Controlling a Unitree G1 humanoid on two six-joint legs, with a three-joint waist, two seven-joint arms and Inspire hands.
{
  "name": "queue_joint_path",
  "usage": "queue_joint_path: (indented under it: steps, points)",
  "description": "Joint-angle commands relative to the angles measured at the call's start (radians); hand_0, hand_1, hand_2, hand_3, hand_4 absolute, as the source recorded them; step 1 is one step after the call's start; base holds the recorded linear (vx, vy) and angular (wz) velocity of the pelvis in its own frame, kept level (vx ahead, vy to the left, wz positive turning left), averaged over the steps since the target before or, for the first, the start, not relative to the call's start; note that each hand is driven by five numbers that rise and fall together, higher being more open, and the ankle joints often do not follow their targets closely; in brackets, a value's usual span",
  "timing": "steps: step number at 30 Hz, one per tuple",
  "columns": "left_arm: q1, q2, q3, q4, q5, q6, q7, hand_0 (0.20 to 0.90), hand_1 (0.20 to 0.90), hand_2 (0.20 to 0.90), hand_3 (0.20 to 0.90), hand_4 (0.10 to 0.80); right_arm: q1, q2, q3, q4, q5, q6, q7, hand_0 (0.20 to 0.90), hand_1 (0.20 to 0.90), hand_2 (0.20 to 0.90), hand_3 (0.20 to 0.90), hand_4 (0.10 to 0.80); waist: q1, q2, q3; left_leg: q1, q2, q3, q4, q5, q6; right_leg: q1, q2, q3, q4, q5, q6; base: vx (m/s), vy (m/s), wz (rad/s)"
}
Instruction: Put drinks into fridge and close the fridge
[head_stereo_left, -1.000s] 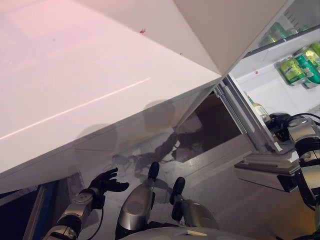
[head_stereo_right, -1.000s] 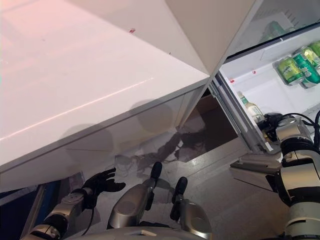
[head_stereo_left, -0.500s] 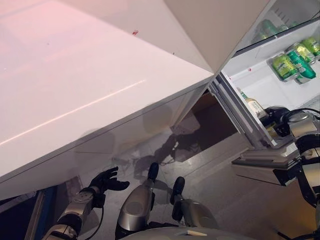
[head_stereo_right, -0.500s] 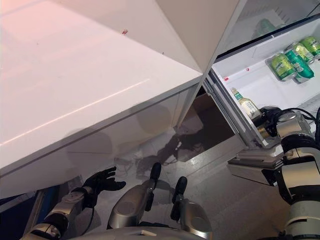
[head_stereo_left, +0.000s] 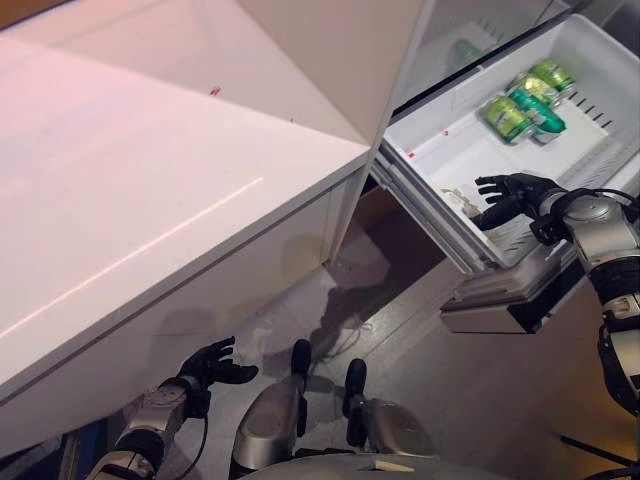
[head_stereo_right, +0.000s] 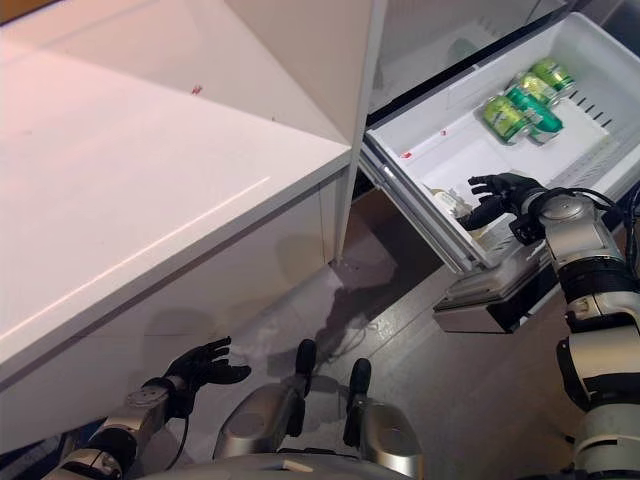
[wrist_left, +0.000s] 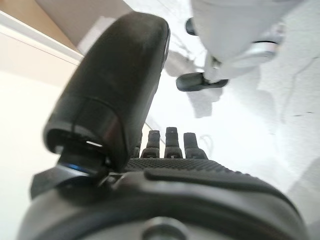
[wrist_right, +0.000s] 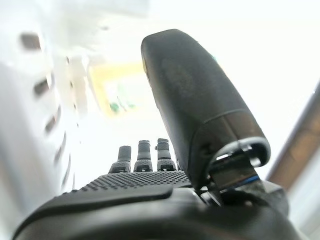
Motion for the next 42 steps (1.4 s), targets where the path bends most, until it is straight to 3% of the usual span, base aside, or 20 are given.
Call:
queue_joint_path:
  steps: [1, 5, 8, 11, 16, 24, 29, 32, 42]
  points:
    - [0.073, -0.024, -0.018, 0.047, 0.025, -0.019, 0.006, 0.900, 0.900, 0.900, 0.900, 0.800, 0.020, -0.145, -0.041, -0.127, 0.149, -0.107, -0.180, 0.900, 0.900, 0.900, 0.900, 0.800, -0.029, -0.022, -0.196, -0.001, 0.010, 0.013, 0.115, -0.185, -0.034, -0.028, 0.023, -0.012, 0.092, -0.076, -0.003, 0.003, 0.043, -0.18]
    - [0.074, -0.039, -0.016, 0.069, 0.034, -0.027, 0.004, 0.900, 0.900, 0.900, 0.900, 0.800, 0.063, -0.128, -0.147, -0.229, 0.252, -0.234, -0.379, 0.900, 0.900, 0.900, 0.900, 0.800, -0.043, -0.023, -0.223, 0.010, 0.007, 0.023, 0.133, -0.206, -0.027, -0.017, 0.023, 0.005, 0.094, -0.080, 0.000, 0.007, 0.042, -0.19]
    - [0.074, -0.058, -0.017, 0.095, 0.044, -0.038, 0.005, 0.900, 0.900, 0.900, 0.900, 0.800, 0.122, -0.067, -0.265, -0.304, 0.367, -0.386, -0.552, 0.900, 0.900, 0.900, 0.900, 0.800, -0.053, -0.020, -0.242, 0.023, 0.003, 0.029, 0.146, -0.227, -0.020, -0.003, 0.021, 0.021, 0.090, -0.084, 0.005, 0.007, 0.055, -0.10]
    - [0.074, -0.075, -0.026, 0.108, 0.047, -0.039, 0.009, 0.900, 0.900, 0.900, 0.900, 0.800, 0.188, 0.008, -0.362, -0.331, 0.448, -0.517, -0.654, 0.900, 0.900, 0.900, 0.900, 0.800, -0.060, -0.013, -0.259, 0.034, -0.001, 0.033, 0.152, -0.241, -0.015, 0.007, 0.019, 0.033, 0.086, -0.085, 0.010, 0.017, 0.063, -0.13]
    - [0.075, -0.091, -0.038, 0.139, 0.056, -0.033, 0.009, 0.900, 0.900, 0.900, 0.900, 0.800, 0.270, 0.101, -0.469, -0.328, 0.553, -0.639, -0.734, 0.900, 0.900, 0.900, 0.900, 0.800, -0.069, -0.003, -0.278, 0.049, -0.009, 0.033, 0.171, -0.266, -0.006, 0.016, 0.011, 0.049, 0.095, -0.091, 0.015, 0.055, 0.050, -0.11]
    - [0.089, -0.095, -0.050, 0.147, 0.055, -0.026, 0.004, 0.900, 0.900, 0.900, 0.900, 0.800, 0.325, 0.169, -0.520, -0.290, 0.675, -0.675, -0.764, 0.900, 0.900, 0.900, 0.900, 0.800, -0.060, -0.002, -0.256, 0.021, -0.024, 0.031, 0.282, -0.326, 0.020, -0.004, -0.015, 0.048, 0.175, -0.123, 0.006, 0.041, 0.018, -0.07]
    - [0.089, -0.101, -0.059, 0.134, 0.043, -0.030, 0.013, 0.900, 0.900, 0.900, 0.900, 0.800, 0.337, 0.197, -0.533, -0.266, 0.745, -0.693, -0.754, 0.900, 0.900, 0.900, 0.900, 0.800, -0.041, -0.002, -0.194, -0.052, -0.038, 0.030, 0.423, -0.389, 0.041, -0.055, -0.038, 0.024, 0.278, -0.154, -0.014, -0.020, 0.000, 0.01]
    - [0.078, -0.105, -0.059, 0.110, 0.020, -0.017, 0.038, 0.900, 0.900, 0.900, 0.900, 0.800, 0.315, 0.211, -0.517, -0.269, 0.759, -0.695, -0.758, 0.900, 0.900, 0.900, 0.900, 0.800, -0.029, 0.010, -0.131, -0.151, -0.051, 0.027, 0.555, -0.429, 0.056, -0.140, -0.052, 0.011, 0.406, -0.183, -0.032, -0.120, 0.014, 0.06]
    - [0.039, -0.121, -0.051, 0.064, -0.068, -0.031, 0.092, 0.900, 0.900, 0.900, 0.900, 0.800, 0.206, 0.235, -0.446, -0.227, 0.789, -0.667, -0.696, 0.900, 0.900, 0.900, 0.900, 0.800, -0.021, 0.043, -0.009, -0.352, -0.071, 0.036, 0.752, -0.454, 0.081, -0.369, -0.059, 0.014, 0.664, -0.237, -0.063, -0.154, 0.055, 0.05]
